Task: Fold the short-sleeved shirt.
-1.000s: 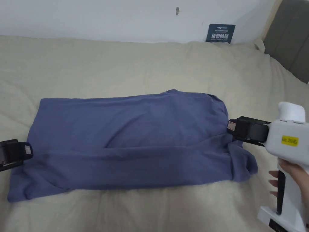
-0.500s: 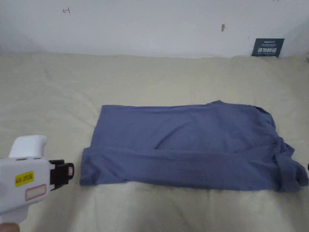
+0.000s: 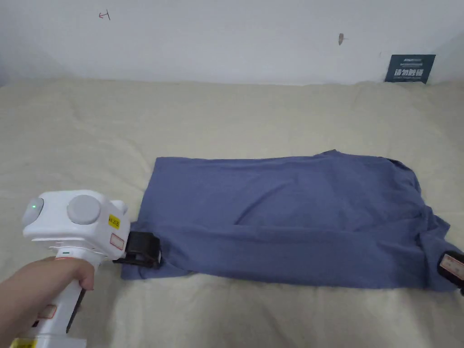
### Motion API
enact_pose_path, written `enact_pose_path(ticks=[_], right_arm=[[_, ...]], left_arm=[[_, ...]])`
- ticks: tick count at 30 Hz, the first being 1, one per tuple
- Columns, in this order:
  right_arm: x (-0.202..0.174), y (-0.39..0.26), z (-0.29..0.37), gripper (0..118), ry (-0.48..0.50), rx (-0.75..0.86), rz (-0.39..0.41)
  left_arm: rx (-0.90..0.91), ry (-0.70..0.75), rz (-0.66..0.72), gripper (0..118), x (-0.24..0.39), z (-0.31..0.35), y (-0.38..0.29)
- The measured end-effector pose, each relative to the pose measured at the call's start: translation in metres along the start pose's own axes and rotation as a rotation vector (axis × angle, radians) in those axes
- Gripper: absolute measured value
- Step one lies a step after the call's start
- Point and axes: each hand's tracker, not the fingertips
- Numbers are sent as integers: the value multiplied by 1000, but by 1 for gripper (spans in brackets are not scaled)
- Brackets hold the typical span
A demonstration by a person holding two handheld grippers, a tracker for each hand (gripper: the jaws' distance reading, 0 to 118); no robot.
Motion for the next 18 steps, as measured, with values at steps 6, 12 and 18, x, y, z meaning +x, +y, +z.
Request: enact_pose_path(ticks=[6, 12, 18], right_arm=[[-5, -2, -12, 0, 3, -26, 18], [-2, 4, -16, 0, -18, 4, 34], [31, 59, -32, 0, -179, -64, 52]], left_arm=[[35, 71, -111, 97, 5, -1, 3], [110, -36, -245, 10, 38, 25, -18], [140, -4, -222, 10, 23, 18, -5]])
